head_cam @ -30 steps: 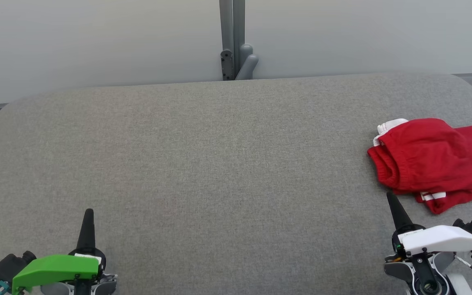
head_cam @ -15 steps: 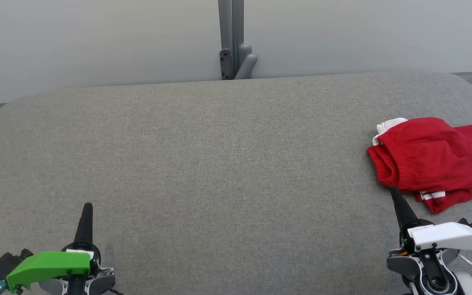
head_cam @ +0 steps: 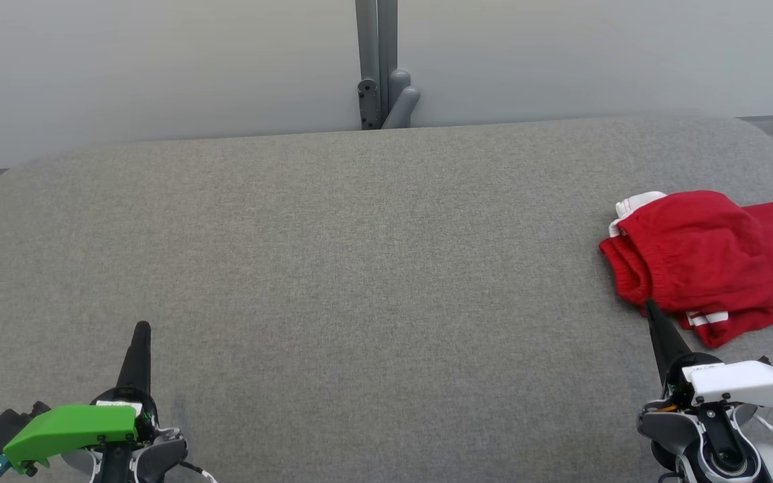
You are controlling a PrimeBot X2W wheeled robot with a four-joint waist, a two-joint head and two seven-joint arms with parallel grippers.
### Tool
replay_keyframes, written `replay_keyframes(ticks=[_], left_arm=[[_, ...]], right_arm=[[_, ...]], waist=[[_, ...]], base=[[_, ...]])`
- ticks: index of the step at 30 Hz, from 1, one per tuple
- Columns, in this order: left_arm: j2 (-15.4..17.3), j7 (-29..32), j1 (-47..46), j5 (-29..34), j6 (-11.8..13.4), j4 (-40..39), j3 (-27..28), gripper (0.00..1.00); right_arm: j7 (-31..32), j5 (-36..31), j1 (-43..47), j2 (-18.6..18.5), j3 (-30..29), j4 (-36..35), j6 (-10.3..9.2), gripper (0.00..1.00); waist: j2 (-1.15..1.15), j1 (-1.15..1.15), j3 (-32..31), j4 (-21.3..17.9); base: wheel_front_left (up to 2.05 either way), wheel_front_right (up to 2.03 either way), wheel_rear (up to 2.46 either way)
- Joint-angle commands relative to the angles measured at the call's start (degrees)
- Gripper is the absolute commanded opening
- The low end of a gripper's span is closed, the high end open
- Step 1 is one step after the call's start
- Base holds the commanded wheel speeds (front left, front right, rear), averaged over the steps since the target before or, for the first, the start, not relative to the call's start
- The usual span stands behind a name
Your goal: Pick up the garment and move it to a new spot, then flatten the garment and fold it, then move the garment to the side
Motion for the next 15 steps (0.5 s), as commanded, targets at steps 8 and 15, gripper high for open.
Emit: replay_keyframes(ticks=[8,15], left_arm=[[0.43,1.09,-1.38,-4.19,-0.51,-0.75,0.52,0.0],[0.44,1.74,-1.65,-6.83,-0.48,-1.08,0.66,0.0]], right_arm=[[1.15,3.98,-0.75,-0.29,-0.73,-0.91,0.02,0.0],[1.89,6.82,-0.83,-0.31,-1.17,-1.27,0.02,0.0]], waist=[[0.0,0.0,0.08,-0.1],[0.0,0.0,0.15,-0.18]], base=[[0.0,0.0,0.0],[0.0,0.0,0.0]])
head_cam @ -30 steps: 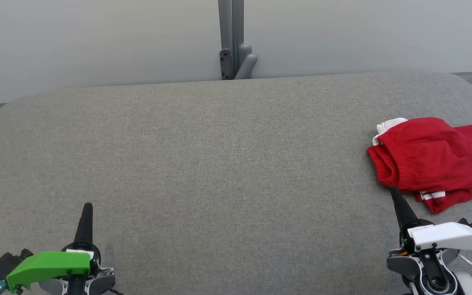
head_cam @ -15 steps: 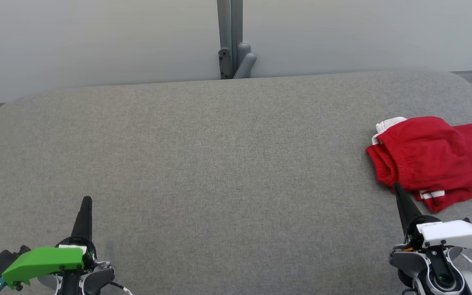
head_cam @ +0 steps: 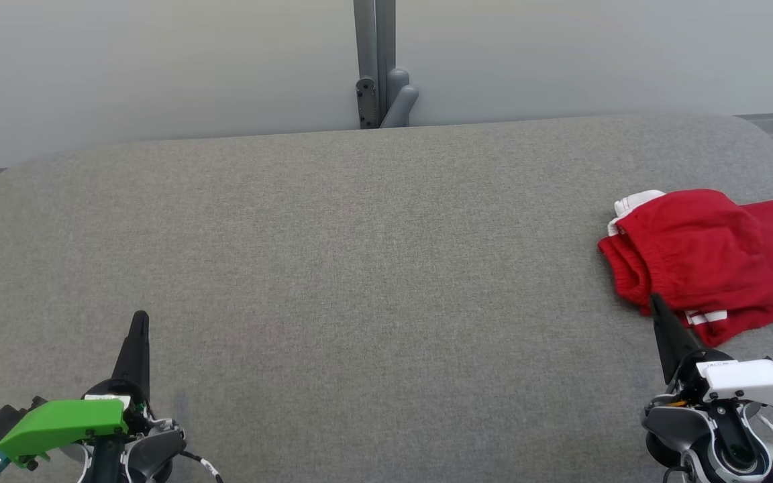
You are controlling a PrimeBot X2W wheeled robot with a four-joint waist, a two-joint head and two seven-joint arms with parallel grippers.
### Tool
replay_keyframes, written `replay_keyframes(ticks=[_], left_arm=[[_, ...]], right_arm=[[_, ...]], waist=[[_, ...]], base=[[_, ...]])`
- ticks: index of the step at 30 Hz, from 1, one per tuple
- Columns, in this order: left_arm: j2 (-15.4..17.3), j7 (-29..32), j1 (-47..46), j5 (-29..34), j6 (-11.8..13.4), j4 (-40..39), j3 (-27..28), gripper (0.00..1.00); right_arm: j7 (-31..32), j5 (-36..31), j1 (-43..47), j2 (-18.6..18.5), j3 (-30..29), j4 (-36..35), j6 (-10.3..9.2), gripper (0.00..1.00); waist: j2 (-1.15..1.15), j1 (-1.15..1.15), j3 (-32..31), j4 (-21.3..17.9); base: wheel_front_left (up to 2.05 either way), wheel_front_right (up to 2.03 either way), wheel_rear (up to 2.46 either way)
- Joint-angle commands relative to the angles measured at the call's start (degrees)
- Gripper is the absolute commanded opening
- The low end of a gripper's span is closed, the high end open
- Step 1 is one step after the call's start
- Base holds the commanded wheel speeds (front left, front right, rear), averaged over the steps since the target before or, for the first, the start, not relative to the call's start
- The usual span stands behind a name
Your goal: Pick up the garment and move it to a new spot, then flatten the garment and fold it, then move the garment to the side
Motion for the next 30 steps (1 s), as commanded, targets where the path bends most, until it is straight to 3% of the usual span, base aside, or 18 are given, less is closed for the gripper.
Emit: replay_keyframes(ticks=[1,30], left_arm=[[0.37,0.28,-0.94,-1.15,-0.32,-0.35,0.33,0.0],[0.39,0.74,-1.08,-2.75,-0.35,-0.57,0.41,0.0]], right_arm=[[0.42,1.17,-0.77,-0.28,-0.27,-0.45,0.02,0.0],[0.85,2.99,-0.7,-0.28,-0.54,-0.65,0.02,0.0]], waist=[[0.0,0.0,0.01,-0.01],[0.0,0.0,0.07,-0.08]], base=[[0.0,0.0,0.0],[0.0,0.0,0.0]])
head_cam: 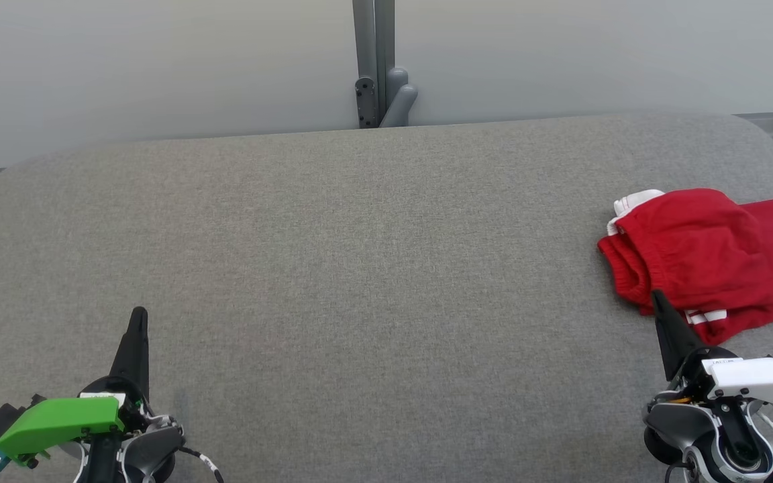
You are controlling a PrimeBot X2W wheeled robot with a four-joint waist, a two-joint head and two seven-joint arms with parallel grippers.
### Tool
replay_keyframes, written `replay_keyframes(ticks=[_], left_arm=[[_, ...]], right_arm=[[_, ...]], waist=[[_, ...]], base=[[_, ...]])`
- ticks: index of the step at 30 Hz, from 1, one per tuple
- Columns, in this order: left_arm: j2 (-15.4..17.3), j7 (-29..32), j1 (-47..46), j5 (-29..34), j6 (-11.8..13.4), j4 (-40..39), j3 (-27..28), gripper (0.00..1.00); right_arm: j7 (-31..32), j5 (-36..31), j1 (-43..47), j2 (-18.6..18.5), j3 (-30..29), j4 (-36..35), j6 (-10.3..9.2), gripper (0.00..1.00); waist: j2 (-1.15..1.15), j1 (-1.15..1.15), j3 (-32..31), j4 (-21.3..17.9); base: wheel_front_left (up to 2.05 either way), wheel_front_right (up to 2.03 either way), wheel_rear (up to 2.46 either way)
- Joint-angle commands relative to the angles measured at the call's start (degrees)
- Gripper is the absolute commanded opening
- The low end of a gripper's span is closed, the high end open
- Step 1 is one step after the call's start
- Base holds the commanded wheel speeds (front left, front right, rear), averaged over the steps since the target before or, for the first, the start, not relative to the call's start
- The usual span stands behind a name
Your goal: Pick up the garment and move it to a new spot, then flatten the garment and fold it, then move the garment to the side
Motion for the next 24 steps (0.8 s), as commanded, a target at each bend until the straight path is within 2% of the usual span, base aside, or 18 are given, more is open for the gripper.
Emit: replay_keyframes(ticks=[1,24], left_arm=[[0.38,0.08,-0.78,-0.09,-0.32,-0.26,0.23,0.0],[0.38,0.08,-0.78,-0.08,-0.32,-0.27,0.22,0.0]], right_arm=[[0.14,0.33,-0.49,-0.25,-0.13,-0.22,0.02,0.0],[0.13,0.34,-0.49,-0.25,-0.12,-0.22,0.02,0.0]], waist=[[0.0,0.0,0.0,0.0],[0.0,0.0,0.0,0.0]], base=[[0.0,0.0,0.0],[0.0,0.0,0.0]])
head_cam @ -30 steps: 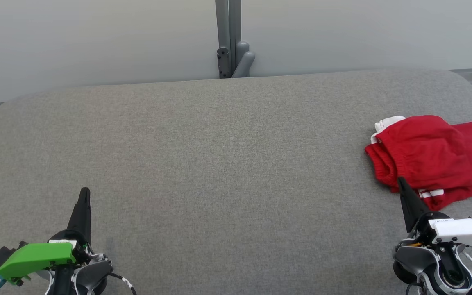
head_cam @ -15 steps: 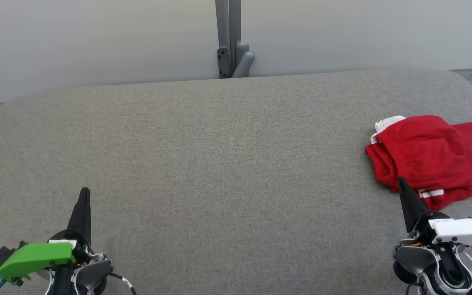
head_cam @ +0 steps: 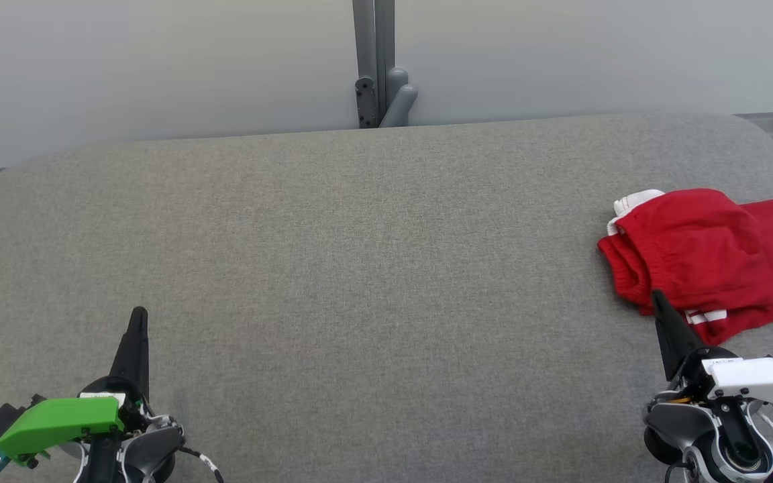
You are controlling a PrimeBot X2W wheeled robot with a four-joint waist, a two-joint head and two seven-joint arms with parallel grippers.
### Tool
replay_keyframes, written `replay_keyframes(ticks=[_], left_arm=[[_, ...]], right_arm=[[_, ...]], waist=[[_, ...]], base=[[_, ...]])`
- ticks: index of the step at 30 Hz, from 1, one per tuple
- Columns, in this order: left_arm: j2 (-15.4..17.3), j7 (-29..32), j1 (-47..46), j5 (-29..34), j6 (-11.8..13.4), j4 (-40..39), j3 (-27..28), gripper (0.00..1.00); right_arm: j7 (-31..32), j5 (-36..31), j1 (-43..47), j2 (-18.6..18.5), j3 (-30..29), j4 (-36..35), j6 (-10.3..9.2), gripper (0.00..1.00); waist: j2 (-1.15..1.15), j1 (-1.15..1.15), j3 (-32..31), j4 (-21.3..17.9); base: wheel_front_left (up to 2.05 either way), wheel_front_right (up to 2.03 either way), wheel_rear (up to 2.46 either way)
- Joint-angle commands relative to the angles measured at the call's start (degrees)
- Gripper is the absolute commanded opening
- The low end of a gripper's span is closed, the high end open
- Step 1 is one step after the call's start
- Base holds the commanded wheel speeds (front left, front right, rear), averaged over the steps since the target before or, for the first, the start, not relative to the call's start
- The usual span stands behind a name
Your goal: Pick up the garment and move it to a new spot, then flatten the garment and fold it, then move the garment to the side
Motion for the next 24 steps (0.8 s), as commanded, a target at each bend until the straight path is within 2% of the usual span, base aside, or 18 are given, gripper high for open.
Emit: replay_keyframes(ticks=[1,24], left_arm=[[0.38,0.08,-0.77,-0.08,-0.32,-0.25,0.21,0.0],[0.38,0.07,-0.77,-0.09,-0.32,-0.26,0.21,0.0]], right_arm=[[0.13,0.34,-0.49,-0.25,-0.12,-0.2,0.02,0.0],[0.13,0.34,-0.49,-0.26,-0.12,-0.21,0.02,0.0]], waist=[[0.0,0.0,0.0,0.0],[0.0,0.0,0.0,0.0]], base=[[0.0,0.0,0.0],[0.0,0.0,0.0]])
